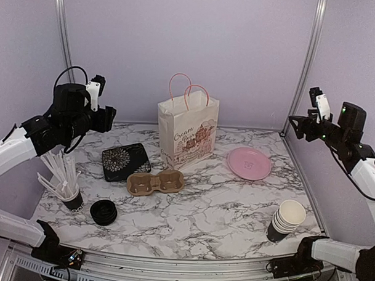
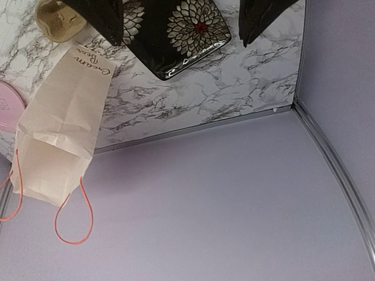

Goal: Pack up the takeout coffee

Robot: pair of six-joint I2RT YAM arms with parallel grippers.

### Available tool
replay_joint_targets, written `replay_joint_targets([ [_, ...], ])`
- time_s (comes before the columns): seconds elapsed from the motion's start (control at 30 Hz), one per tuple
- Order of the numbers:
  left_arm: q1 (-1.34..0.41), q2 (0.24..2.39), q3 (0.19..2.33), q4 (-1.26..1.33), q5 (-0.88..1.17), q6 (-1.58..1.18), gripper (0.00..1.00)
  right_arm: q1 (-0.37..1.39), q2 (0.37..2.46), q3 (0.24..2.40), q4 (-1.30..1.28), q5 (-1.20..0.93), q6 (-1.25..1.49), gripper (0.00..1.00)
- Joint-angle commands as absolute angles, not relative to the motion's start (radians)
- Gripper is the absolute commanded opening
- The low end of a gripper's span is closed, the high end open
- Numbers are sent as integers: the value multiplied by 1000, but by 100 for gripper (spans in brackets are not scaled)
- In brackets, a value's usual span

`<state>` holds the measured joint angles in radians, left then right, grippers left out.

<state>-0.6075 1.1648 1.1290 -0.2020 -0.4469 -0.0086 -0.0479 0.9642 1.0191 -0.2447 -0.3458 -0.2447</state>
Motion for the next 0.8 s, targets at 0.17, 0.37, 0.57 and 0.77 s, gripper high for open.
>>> replay_joint_targets([
  [0.17,-734,1156,1123,-265,-189,-13,69,-38,847,1101,-671,-453,-573,96],
  [0.37,-860,1205,1141,-286,-117,-9,68,-34,802,1144,-970,-464,-883,90],
  [0.57,-962,1275,1151,-296,-98,19,68,-16,814,1161,-1235,-424,-1075,84],
  [0.77,-998,1332,1165,-301,-79,33,68,29,861,1107,-1331,-323,-1176,68],
])
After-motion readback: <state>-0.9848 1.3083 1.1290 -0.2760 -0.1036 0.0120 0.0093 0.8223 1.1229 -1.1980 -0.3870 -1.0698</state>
